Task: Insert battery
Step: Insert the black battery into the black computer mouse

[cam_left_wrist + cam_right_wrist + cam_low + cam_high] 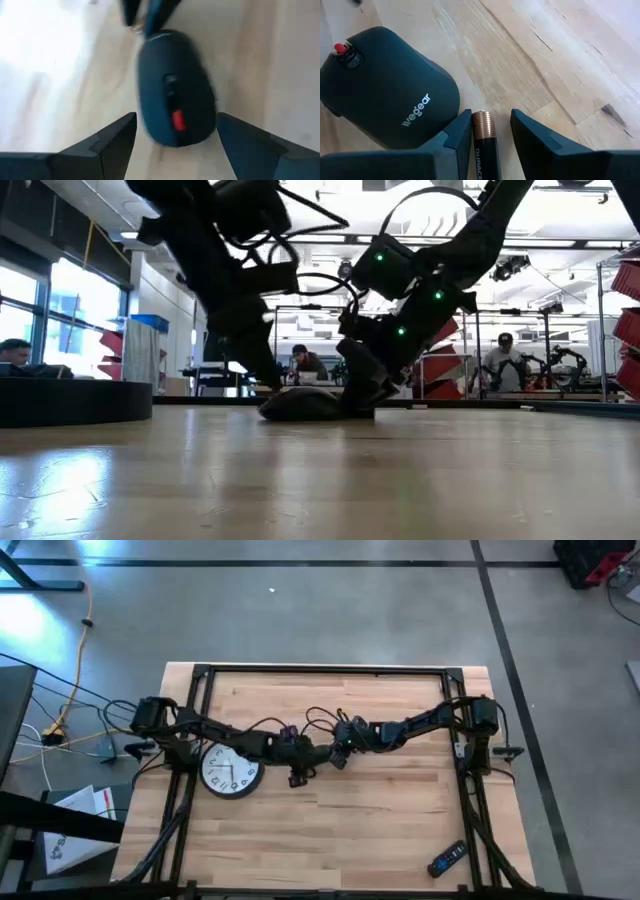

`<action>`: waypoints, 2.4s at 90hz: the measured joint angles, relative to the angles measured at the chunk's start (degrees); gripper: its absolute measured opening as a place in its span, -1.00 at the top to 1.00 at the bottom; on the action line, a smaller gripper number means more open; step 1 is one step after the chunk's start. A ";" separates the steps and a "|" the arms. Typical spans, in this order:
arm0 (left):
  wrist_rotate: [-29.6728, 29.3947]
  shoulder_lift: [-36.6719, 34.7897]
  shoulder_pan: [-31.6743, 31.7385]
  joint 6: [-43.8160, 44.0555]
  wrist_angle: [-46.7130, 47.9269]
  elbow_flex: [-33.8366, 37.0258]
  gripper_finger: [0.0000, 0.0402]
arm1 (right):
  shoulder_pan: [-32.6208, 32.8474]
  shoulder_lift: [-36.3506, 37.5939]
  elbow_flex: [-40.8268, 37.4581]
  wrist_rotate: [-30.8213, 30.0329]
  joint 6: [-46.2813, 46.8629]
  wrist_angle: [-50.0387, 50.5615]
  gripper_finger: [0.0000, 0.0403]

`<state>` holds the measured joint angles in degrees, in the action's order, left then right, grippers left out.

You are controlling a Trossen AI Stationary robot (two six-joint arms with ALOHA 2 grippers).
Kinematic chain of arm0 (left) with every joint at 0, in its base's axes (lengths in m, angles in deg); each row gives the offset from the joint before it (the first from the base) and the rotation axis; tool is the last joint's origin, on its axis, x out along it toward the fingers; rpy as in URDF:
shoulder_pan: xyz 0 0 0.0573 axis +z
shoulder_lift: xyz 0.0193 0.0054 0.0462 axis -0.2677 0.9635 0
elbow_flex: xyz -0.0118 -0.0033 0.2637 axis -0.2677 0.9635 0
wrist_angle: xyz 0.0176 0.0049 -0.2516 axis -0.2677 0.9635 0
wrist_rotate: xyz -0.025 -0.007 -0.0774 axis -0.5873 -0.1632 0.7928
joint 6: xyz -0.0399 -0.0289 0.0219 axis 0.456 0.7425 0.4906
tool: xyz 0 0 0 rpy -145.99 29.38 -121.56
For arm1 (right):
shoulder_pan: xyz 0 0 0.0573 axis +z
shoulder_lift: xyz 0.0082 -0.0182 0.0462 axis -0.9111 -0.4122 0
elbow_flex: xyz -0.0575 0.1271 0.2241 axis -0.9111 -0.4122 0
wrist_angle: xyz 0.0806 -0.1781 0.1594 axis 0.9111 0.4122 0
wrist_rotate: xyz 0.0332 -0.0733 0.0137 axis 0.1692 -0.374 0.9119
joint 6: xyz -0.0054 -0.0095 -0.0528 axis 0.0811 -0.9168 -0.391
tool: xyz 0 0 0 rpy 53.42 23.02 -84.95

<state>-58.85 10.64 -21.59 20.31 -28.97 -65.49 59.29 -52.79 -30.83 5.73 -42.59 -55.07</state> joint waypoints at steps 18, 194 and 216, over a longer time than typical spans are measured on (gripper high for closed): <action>-1.85 -0.05 -2.81 5.60 -6.64 2.48 -0.34 | 0.00 0.00 -0.04 -0.46 -0.19 -0.24 0.39; 3.80 12.22 1.53 -1.44 -60.28 19.67 -0.58 | 0.02 -0.07 -0.09 -0.04 -0.72 -2.57 0.13; 3.89 12.22 1.71 -0.35 -60.52 19.63 -0.59 | 0.02 -0.07 -0.04 -0.04 -0.70 -2.59 0.13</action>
<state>-54.96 22.86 -19.88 19.96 -89.49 -45.86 59.31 -52.86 -30.88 5.69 -43.29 -57.66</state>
